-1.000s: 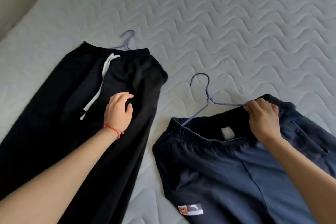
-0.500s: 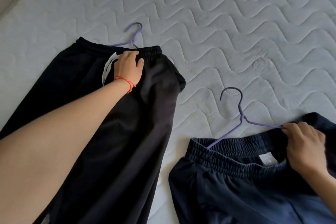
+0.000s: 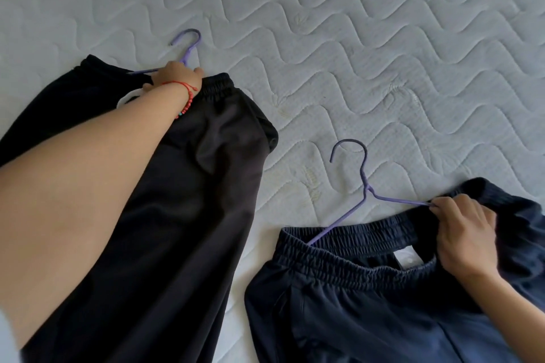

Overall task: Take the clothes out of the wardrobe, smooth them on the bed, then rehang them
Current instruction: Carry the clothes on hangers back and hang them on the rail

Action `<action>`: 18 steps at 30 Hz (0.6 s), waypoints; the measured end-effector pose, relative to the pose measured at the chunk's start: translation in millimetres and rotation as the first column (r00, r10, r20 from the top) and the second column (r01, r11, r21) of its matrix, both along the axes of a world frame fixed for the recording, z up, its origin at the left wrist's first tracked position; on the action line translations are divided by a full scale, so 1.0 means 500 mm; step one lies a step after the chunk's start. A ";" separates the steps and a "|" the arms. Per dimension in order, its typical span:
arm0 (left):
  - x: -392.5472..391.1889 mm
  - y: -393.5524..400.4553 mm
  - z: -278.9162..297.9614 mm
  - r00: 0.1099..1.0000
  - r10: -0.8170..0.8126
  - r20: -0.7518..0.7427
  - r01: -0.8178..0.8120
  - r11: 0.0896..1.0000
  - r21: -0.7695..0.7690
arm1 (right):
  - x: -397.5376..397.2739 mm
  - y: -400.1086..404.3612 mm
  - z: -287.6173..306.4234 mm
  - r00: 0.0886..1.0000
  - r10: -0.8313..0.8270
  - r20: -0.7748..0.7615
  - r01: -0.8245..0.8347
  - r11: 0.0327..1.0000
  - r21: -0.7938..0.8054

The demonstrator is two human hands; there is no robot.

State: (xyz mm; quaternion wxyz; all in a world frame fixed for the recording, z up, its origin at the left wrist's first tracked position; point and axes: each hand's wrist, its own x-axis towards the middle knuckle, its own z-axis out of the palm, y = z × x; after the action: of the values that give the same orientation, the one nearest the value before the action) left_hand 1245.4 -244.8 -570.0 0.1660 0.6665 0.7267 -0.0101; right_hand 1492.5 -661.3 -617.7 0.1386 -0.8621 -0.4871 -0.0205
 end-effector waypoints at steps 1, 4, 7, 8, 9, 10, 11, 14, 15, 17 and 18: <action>0.000 -0.006 -0.003 1.000 0.011 0.021 -0.011 1.000 -0.024 | 0.000 -0.001 -0.001 1.000 -0.001 -0.003 0.001 1.000 0.001; 0.007 -0.041 -0.009 0.995 0.044 0.091 -0.040 0.998 -0.055 | 0.001 -0.003 -0.004 1.000 -0.003 -0.004 0.003 1.000 0.013; 0.018 -0.080 -0.008 0.981 0.075 0.181 -0.066 0.996 -0.056 | 0.000 -0.003 -0.002 1.000 -0.018 -0.014 0.018 1.000 0.016; 0.022 -0.095 -0.005 0.972 0.091 0.217 -0.077 0.994 -0.073 | 0.000 -0.003 -0.002 1.000 -0.021 -0.018 0.021 1.000 0.019; 0.025 -0.109 -0.002 0.967 0.101 0.236 -0.081 0.992 -0.094 | 0.000 -0.002 -0.001 1.000 -0.024 -0.020 0.024 0.999 0.020; 0.029 -0.124 0.001 0.968 0.098 0.229 -0.073 0.991 -0.116 | 0.000 -0.003 0.000 0.999 -0.025 -0.022 0.026 0.999 0.022; 0.031 -0.139 0.003 0.975 0.082 0.206 -0.055 0.989 -0.136 | 0.000 -0.004 -0.001 0.999 -0.024 -0.022 0.024 0.999 0.024; 0.034 -0.190 0.009 0.989 0.017 0.148 0.006 0.988 -0.155 | 0.000 -0.006 -0.004 0.999 -0.032 -0.027 0.033 0.999 0.027; 0.033 -0.206 0.011 0.989 -0.001 0.149 0.023 0.989 -0.146 | 0.001 -0.006 -0.002 0.999 -0.032 -0.036 0.033 0.999 0.030; 0.025 -0.241 0.020 0.985 -0.002 0.174 0.021 0.994 -0.110 | 0.002 -0.008 0.009 0.998 -0.007 -0.057 0.009 0.999 0.034; 0.022 -0.263 0.030 0.980 0.012 0.198 0.003 0.997 -0.079 | 0.001 -0.018 0.021 0.998 0.004 -0.064 -0.002 0.999 0.033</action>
State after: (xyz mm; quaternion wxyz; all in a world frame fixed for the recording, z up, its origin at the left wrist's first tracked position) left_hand 1256.5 -376.2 -554.8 0.2639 0.6554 0.7071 0.0279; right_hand 1493.0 -670.5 -607.4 0.1683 -0.8593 -0.4831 -0.0005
